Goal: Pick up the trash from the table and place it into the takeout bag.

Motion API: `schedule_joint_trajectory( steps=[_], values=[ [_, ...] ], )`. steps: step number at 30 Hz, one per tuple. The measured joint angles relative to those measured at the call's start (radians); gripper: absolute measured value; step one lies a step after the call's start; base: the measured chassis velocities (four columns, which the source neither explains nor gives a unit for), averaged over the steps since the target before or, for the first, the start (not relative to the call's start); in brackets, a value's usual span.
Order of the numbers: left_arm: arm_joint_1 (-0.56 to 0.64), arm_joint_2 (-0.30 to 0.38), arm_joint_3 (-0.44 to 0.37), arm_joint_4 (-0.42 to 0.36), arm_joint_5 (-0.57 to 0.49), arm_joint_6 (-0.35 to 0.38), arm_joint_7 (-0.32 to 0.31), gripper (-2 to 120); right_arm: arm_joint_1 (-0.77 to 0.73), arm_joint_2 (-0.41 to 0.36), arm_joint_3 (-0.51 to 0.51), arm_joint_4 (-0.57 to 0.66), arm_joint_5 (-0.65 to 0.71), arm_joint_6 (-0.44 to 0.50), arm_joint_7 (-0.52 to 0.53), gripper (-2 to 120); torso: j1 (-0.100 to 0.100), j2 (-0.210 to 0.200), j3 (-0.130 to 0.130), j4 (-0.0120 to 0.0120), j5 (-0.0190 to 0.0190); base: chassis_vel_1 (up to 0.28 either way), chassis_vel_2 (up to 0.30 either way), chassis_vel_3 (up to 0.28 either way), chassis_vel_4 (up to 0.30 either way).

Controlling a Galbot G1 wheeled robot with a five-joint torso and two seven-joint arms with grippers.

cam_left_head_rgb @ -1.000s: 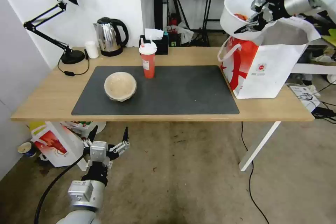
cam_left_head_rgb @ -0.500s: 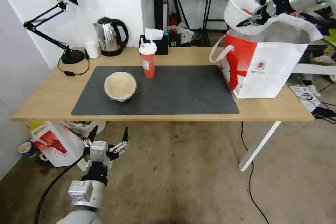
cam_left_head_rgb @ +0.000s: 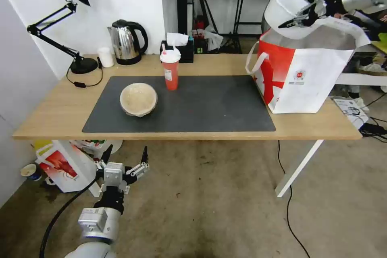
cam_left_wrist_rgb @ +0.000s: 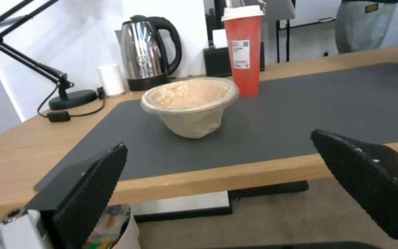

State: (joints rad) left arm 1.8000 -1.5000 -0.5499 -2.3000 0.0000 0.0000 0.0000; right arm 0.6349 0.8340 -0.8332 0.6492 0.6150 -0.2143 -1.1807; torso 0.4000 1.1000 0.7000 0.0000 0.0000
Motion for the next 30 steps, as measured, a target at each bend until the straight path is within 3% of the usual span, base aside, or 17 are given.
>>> schedule_joint_trajectory(
  steps=[30],
  values=[
    [0.0, 0.0, 0.0, 0.0, 0.0, 0.0, 0.0, 100, -0.157, -0.02, 0.114, 0.007, -0.039, 0.005, 0.004, 1, 0.0, 0.0, 0.0, 0.0, 0.0001, 0.0, 0.0, 0.0, 0.0]
  ],
)
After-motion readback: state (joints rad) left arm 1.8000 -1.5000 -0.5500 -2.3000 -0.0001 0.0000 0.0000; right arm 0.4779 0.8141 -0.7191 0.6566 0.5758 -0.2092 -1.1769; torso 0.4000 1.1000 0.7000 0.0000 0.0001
